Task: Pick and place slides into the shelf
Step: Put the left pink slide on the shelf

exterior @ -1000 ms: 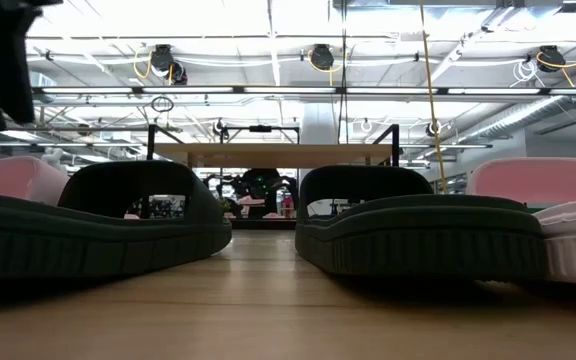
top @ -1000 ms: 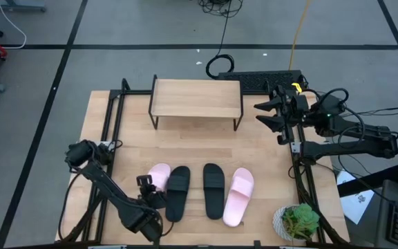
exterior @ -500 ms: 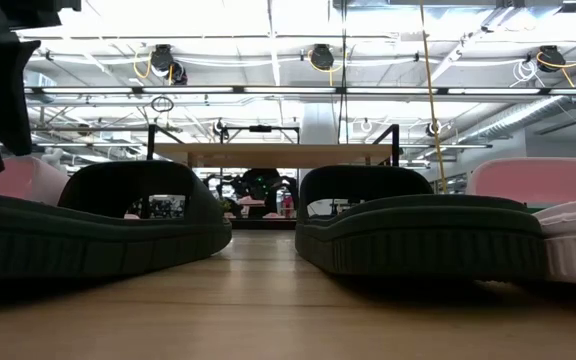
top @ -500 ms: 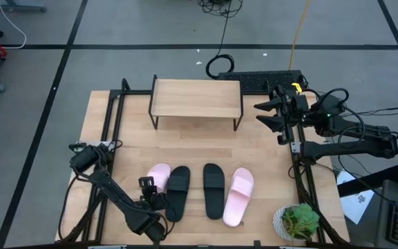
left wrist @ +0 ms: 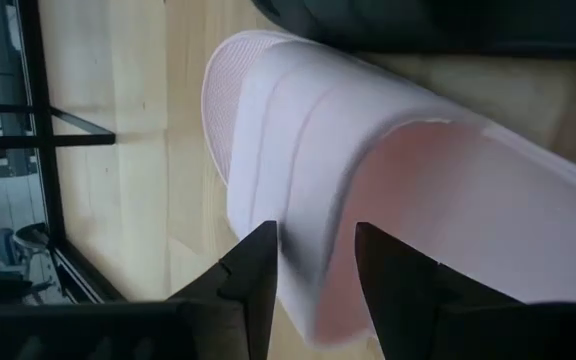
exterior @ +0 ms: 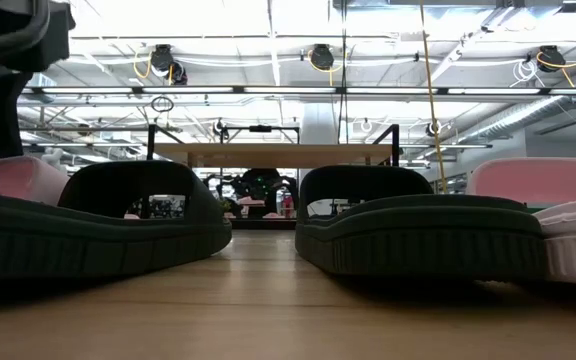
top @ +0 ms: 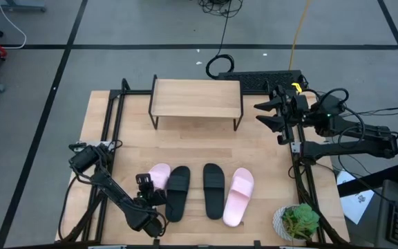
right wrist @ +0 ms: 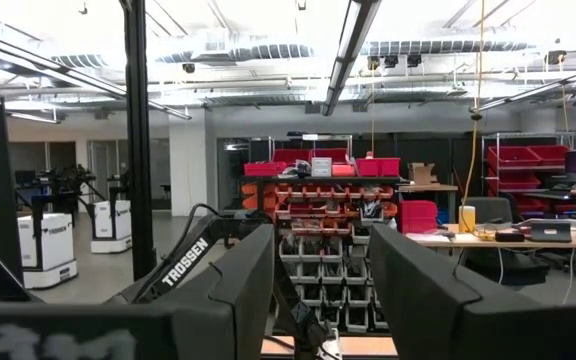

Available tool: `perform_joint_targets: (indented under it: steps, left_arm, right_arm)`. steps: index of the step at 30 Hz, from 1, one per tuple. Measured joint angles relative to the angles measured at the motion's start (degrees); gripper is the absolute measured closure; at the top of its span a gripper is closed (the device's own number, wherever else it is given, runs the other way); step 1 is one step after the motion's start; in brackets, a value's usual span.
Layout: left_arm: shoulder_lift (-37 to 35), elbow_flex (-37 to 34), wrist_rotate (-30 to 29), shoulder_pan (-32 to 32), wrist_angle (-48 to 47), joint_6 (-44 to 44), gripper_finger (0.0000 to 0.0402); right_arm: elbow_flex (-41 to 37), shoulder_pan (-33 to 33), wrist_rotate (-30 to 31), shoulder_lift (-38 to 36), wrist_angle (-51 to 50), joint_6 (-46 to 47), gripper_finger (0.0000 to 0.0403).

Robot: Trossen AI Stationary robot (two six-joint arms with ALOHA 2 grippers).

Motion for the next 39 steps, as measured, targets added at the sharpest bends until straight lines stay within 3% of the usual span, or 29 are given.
perform_joint_targets:
  steps: [6,13,17,21,27,31,34,39]
  left_arm:
    - [-0.04,-1.30,-0.83,0.45,1.39,-3.77,0.0274]
    - [-0.15,-1.30,1.78,1.66,2.30,-3.29,0.0389]
    - [-0.15,-0.62,3.29,1.75,-0.22,-3.39,0.0397]
    - [-0.10,3.52,8.22,1.77,-10.54,-5.34,0.0399]
    - [-9.56,7.26,8.53,1.67,-10.24,-8.49,0.0400]
    - [-19.07,9.02,3.53,2.91,-10.35,-16.31,0.0400]
    - [-25.17,10.60,-4.49,5.09,-10.34,-18.51,0.0401]
    - [-29.84,16.04,-22.74,14.59,-10.19,-5.23,0.0401]
  right_arm:
    - [0.00,0.00,0.05,0.00,0.02,0.00,0.0248]
    - [0.00,0.00,0.20,0.00,0.02,0.00,0.0248]
    - [0.00,0.02,1.45,0.02,0.02,0.00,0.0248]
    - [0.00,-0.01,5.01,0.04,0.04,0.08,0.0248]
    - [0.00,-0.02,6.38,0.02,1.46,0.20,0.0248]
    - [0.00,-0.01,6.63,0.02,3.50,0.20,0.0248]
    - [0.00,0.00,7.86,0.03,5.21,0.21,0.0248]
    - [0.00,-0.42,9.40,0.04,6.69,0.22,0.0248]
